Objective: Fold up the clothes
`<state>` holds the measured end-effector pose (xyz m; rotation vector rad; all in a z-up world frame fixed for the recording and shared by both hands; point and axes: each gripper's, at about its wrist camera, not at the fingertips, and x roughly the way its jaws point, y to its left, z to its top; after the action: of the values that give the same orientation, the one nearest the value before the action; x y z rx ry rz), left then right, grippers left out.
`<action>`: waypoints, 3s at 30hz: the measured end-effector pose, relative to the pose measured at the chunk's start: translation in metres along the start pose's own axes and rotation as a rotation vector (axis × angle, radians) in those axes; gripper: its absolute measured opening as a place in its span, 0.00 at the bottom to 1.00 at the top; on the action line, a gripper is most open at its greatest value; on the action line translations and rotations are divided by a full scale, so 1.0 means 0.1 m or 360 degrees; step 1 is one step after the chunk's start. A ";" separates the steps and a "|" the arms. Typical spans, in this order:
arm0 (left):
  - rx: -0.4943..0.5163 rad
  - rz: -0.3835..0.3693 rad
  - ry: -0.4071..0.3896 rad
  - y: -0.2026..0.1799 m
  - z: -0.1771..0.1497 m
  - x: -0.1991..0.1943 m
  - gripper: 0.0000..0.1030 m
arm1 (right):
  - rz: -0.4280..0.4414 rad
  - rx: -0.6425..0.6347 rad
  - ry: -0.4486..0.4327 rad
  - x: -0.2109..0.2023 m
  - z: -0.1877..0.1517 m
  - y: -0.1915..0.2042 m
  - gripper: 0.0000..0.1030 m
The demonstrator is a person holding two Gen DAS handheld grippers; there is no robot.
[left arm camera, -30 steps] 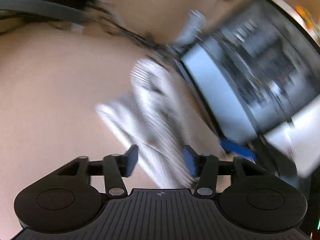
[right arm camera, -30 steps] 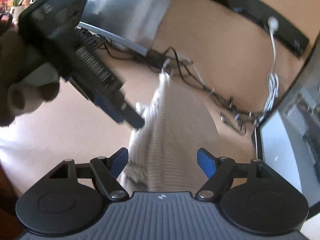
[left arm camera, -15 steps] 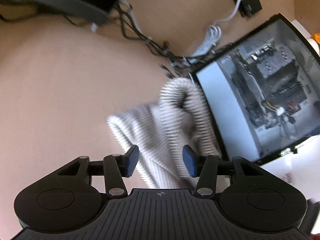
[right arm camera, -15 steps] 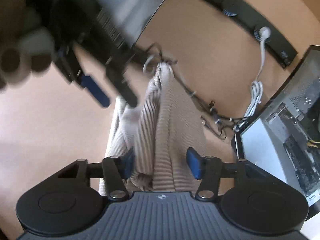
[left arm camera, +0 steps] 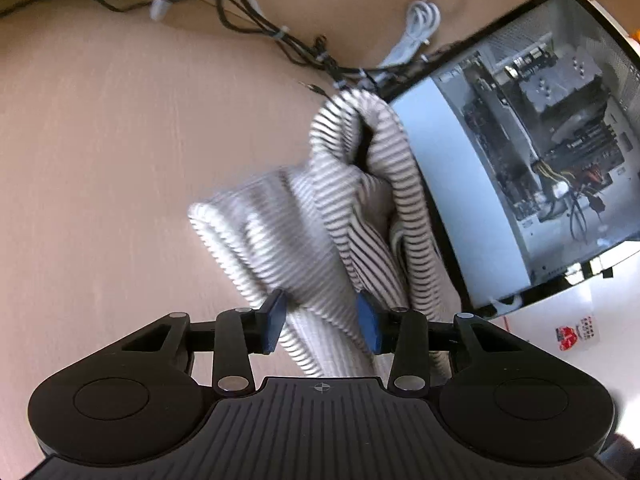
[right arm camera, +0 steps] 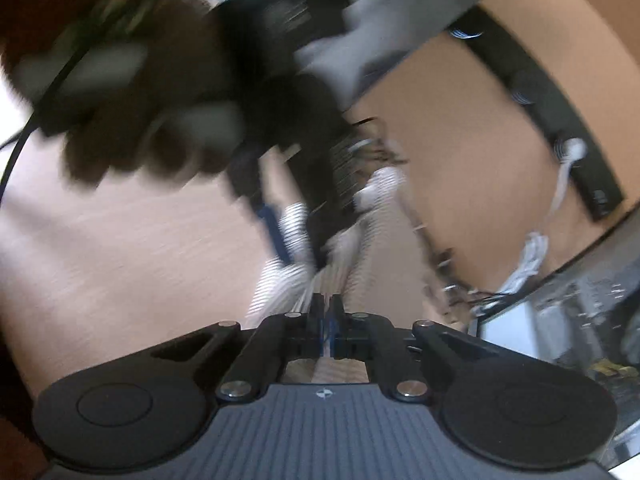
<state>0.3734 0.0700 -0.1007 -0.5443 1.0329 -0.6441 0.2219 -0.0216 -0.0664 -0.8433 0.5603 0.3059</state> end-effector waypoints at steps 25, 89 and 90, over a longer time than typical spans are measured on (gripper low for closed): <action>0.0250 0.0347 -0.0267 -0.22 0.59 -0.10 0.74 | -0.0324 0.0164 0.0019 0.19 -0.12 -0.04 0.49; 0.0328 0.0045 -0.0101 -0.43 0.08 -0.04 0.77 | 0.0303 0.1142 0.0369 0.73 -0.49 -1.11 1.00; 0.0343 0.0076 -0.0114 -0.42 0.09 -0.05 0.77 | 0.0316 0.1173 0.0371 0.76 -0.47 -1.07 1.00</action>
<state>0.3700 0.0453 -0.0649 -0.3507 0.8940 -0.6792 0.3177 -0.1231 -0.0700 -0.1071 0.9027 0.1581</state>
